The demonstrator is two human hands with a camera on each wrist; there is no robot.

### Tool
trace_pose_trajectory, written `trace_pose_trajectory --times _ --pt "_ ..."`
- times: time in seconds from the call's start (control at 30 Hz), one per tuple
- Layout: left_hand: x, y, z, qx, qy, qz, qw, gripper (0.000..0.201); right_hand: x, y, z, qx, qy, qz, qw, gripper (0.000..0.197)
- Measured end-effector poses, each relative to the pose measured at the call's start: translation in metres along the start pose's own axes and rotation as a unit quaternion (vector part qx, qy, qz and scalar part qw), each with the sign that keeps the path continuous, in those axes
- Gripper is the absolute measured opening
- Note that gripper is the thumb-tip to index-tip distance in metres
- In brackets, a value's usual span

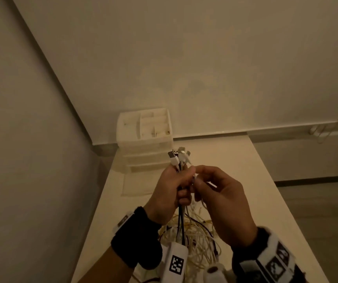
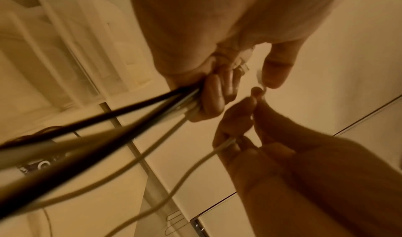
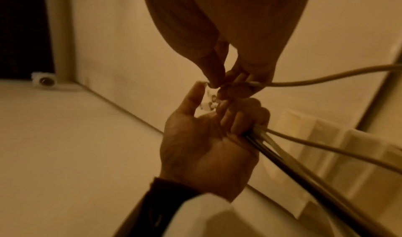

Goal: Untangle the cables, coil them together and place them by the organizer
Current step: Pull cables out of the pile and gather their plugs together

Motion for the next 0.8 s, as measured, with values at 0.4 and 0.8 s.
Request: trace_pose_trajectory --times 0.4,0.8 --pt "-0.002 0.004 -0.013 0.088 -0.112 0.067 0.988 0.049 0.02 0.003 0.014 0.008 0.202 -0.047 0.978 0.025" --pt "0.077 0.005 -0.087 0.139 0.078 0.2 0.967 0.037 0.127 0.002 -0.031 -0.164 0.309 0.037 0.936 0.027"
Point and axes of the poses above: each hand's wrist, its own y-axis away from the middle knuckle, its own z-axis out of the palm, x = y × z, the point moved 4 cm from there along -y, towards the middle knuckle, and after that the axes turned 2 degrees about y, right-handed, at the moved point
